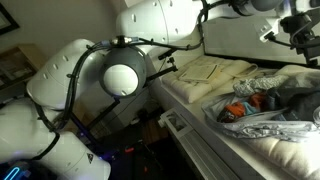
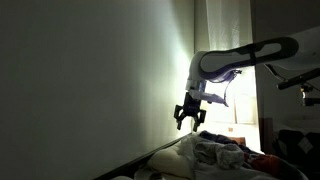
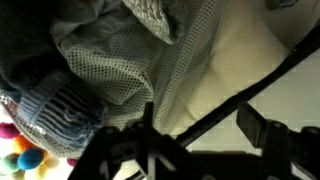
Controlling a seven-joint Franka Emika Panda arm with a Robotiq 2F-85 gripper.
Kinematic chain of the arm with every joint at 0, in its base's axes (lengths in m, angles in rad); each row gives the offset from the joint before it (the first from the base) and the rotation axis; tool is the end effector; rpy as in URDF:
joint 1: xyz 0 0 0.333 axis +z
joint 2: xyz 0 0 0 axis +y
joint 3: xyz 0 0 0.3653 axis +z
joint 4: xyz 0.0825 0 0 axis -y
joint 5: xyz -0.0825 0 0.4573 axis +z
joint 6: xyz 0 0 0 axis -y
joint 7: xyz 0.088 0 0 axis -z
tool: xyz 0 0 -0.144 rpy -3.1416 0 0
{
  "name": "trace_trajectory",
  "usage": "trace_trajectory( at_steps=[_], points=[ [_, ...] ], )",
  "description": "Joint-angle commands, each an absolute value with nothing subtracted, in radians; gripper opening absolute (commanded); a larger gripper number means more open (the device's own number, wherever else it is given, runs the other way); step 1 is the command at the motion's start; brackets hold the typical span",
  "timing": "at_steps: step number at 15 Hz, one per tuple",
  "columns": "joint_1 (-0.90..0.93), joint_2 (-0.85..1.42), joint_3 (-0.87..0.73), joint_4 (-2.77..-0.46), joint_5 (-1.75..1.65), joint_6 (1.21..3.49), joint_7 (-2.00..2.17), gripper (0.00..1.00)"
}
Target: Close the bag
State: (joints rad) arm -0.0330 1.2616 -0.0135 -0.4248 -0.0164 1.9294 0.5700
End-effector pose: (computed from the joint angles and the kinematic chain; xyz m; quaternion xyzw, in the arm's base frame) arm 0.9562 -0.0379 0.2762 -0.9480 0.2941 -0.1207 0.0181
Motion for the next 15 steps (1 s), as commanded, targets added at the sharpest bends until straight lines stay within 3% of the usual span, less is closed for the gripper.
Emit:
trace_trajectory(
  at_steps=[1,5,7,8,10,11,12,15],
  points=[
    [-0.042,1.227,-0.001,-0.480,-0.005,1.880,0.548,1.00],
    [-0.048,1.243,0.001,-0.481,-0.004,1.840,0.547,1.00],
    [-0.047,1.312,-0.021,-0.367,0.013,1.768,0.549,1.00],
    [-0.053,1.254,-0.004,-0.476,-0.006,1.799,0.554,1.00],
    [-0.057,1.261,-0.004,-0.474,-0.006,1.794,0.556,1.00],
    [-0.053,1.325,-0.024,-0.362,0.011,1.743,0.552,1.00],
    [-0.060,1.266,-0.006,-0.472,-0.007,1.788,0.560,1.00],
    [-0.059,1.272,-0.019,-0.467,-0.019,1.794,0.592,1.00]
  ],
)
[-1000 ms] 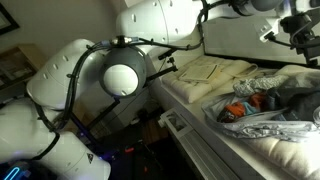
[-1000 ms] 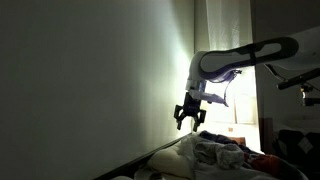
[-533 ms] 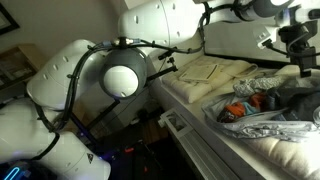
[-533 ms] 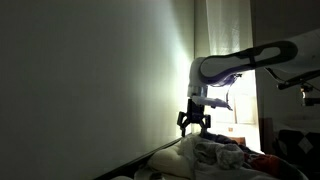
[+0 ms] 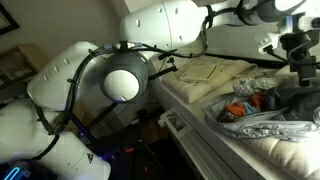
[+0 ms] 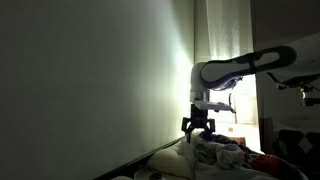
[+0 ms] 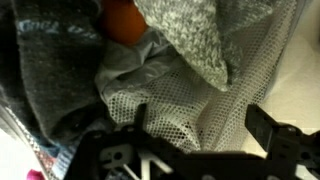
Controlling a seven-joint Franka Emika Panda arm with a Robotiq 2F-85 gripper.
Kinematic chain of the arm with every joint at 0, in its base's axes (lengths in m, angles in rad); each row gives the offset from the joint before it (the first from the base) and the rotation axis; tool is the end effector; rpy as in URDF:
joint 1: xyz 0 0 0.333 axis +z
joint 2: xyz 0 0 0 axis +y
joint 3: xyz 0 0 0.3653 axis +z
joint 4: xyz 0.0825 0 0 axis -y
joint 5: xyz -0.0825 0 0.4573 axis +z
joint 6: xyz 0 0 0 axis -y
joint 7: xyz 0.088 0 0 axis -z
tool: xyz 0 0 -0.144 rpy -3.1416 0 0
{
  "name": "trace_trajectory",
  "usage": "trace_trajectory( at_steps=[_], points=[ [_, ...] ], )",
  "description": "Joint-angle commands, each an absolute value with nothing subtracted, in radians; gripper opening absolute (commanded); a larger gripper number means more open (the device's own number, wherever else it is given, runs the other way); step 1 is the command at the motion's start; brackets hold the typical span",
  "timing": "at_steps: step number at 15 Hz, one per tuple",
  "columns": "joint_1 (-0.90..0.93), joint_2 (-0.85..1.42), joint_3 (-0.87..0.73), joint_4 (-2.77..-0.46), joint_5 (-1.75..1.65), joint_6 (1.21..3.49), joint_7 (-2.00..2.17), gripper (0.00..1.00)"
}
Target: Close the bag
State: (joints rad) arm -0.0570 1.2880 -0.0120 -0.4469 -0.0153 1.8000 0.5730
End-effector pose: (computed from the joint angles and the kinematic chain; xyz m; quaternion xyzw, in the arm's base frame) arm 0.9337 -0.0595 0.2245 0.9502 -0.3096 0.0348 0.0046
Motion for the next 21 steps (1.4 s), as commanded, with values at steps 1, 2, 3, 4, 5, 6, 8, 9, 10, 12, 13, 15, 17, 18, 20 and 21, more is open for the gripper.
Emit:
trace_trajectory(
  at_steps=[1,2,3,4,5,6,8,9,10,12,13,15,17,18,20,21],
  points=[
    [-0.059,1.272,-0.020,-0.466,-0.019,1.794,0.594,1.00],
    [-0.054,1.333,-0.040,-0.354,0.000,1.743,0.587,1.00],
    [-0.057,1.271,-0.025,-0.466,-0.020,1.789,0.589,1.00],
    [-0.055,1.273,-0.029,-0.464,-0.023,1.791,0.588,1.00],
    [-0.061,1.279,-0.018,-0.458,-0.015,1.809,0.568,0.75],
    [-0.069,1.275,-0.001,-0.463,0.007,1.798,0.584,0.74],
    [-0.067,1.275,0.000,-0.463,0.005,1.798,0.596,0.58],
    [-0.068,1.278,0.002,-0.459,0.006,1.808,0.594,0.49],
    [-0.065,1.277,-0.004,-0.459,-0.001,1.808,0.595,0.42],
    [-0.061,1.280,-0.011,-0.456,-0.008,1.819,0.603,0.27],
    [-0.062,1.279,-0.009,-0.455,-0.007,1.823,0.601,0.20],
    [-0.062,1.276,-0.007,-0.454,-0.007,1.831,0.590,0.07],
    [-0.065,1.273,-0.001,-0.446,0.000,1.857,0.583,0.03],
    [-0.064,1.268,-0.003,-0.441,-0.002,1.871,0.587,0.01],
    [-0.065,1.256,-0.002,-0.429,-0.002,1.912,0.583,0.04],
    [-0.066,1.248,0.000,-0.423,0.000,1.933,0.580,0.05]
  ],
)
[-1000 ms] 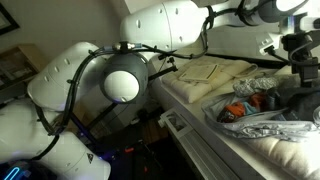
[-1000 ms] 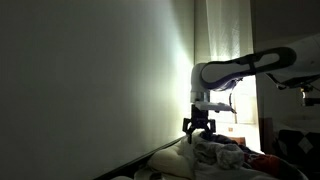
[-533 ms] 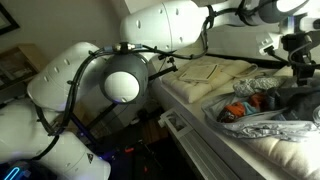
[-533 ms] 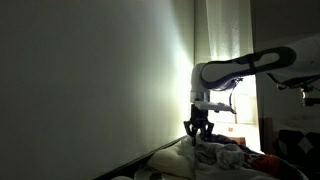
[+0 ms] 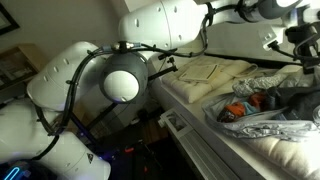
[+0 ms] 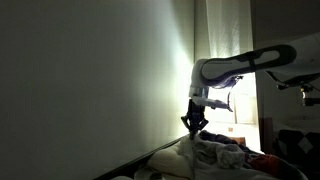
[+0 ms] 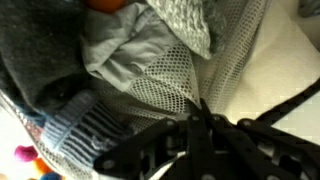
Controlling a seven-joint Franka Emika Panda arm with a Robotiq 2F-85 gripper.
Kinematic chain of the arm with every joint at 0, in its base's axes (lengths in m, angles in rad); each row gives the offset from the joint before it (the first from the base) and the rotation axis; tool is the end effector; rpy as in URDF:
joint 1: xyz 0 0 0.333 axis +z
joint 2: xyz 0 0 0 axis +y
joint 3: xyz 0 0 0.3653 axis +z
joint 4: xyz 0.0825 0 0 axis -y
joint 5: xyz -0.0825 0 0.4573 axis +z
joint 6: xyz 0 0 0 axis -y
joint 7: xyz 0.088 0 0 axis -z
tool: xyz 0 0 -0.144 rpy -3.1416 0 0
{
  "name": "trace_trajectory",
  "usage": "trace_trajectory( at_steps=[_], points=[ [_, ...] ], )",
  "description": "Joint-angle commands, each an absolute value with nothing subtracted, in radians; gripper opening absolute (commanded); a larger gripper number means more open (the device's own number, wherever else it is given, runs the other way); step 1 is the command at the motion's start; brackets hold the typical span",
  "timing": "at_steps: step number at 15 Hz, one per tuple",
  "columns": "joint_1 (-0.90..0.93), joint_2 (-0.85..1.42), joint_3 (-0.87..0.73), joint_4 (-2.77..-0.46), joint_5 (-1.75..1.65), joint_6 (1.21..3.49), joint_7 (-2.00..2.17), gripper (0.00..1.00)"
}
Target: Close the bag
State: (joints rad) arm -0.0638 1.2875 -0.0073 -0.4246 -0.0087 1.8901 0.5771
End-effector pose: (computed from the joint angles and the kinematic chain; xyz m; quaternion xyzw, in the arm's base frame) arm 0.9481 -0.0641 0.2470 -0.9454 0.3135 -0.0879 0.0150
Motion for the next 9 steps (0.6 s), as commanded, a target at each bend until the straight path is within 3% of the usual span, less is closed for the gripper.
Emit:
trace_trajectory(
  at_steps=[1,9],
  points=[
    [-0.065,1.241,-0.001,-0.417,-0.002,1.956,0.576,0.06],
    [-0.064,1.206,0.012,-0.402,0.005,2.101,0.555,0.02]
  ],
)
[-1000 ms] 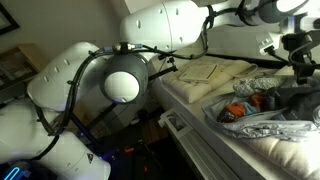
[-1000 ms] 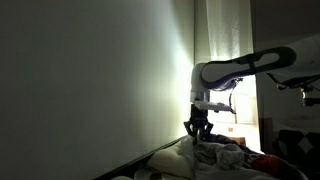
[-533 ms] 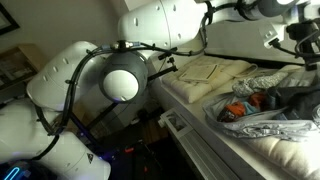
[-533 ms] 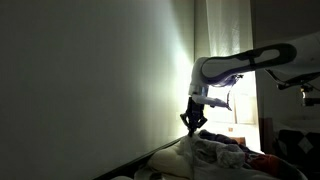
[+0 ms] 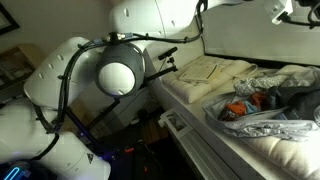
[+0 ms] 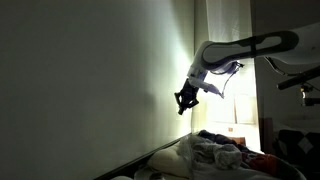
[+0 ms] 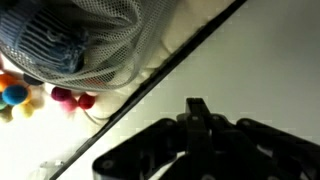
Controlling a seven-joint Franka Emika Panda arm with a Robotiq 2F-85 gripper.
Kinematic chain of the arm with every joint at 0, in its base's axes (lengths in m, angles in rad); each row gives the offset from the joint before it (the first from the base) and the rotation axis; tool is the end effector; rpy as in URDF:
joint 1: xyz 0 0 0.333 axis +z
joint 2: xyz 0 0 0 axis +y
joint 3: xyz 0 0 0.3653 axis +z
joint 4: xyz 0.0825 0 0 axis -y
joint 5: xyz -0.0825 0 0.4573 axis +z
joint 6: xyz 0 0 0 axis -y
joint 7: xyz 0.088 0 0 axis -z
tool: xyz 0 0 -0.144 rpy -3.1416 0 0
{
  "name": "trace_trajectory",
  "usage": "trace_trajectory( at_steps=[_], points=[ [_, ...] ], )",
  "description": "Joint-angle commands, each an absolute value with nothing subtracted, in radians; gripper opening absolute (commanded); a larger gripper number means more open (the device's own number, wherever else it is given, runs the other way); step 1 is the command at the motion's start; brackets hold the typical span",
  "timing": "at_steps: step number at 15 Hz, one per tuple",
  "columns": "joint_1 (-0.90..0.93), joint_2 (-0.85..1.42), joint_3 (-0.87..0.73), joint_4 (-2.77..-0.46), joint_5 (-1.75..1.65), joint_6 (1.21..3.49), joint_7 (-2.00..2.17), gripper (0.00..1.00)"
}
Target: Close the bag
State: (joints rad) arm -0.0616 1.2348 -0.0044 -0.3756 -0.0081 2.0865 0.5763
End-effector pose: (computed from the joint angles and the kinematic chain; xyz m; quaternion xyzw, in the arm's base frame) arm 0.9745 -0.0621 0.3522 -0.9231 0.3039 -0.2296 0.0541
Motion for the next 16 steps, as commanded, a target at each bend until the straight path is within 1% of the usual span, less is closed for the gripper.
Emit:
trace_trajectory(
  at_steps=[1,2,3,4,5,8,9,10,11,12,13,14,15,16],
  points=[
    [-0.068,1.204,0.020,-0.412,0.012,2.102,0.547,0.00],
    [-0.073,1.196,0.034,-0.435,0.019,2.077,0.530,0.01],
    [-0.076,1.198,0.036,-0.444,0.016,2.075,0.539,0.26],
    [-0.081,1.201,0.034,-0.457,0.011,2.068,0.565,0.26],
    [-0.086,1.206,0.026,-0.464,0.006,2.065,0.592,0.32],
    [-0.112,1.216,0.007,-0.479,0.001,2.034,0.682,0.54],
    [-0.109,1.280,-0.026,-0.372,0.025,1.979,0.704,0.62],
    [-0.111,1.285,-0.041,-0.367,0.018,1.966,0.738,0.69],
    [-0.120,1.230,-0.027,-0.467,-0.004,1.995,0.758,0.77],
    [-0.121,1.233,-0.032,-0.461,-0.002,1.994,0.779,0.84],
    [-0.122,1.233,-0.035,-0.461,-0.004,1.992,0.795,0.92],
    [-0.122,1.233,-0.037,-0.458,-0.006,1.996,0.810,0.98],
    [-0.116,1.291,-0.059,-0.352,0.010,1.952,0.826,1.00],
    [-0.121,1.233,-0.045,-0.453,-0.009,1.987,0.844,1.00]
  ],
)
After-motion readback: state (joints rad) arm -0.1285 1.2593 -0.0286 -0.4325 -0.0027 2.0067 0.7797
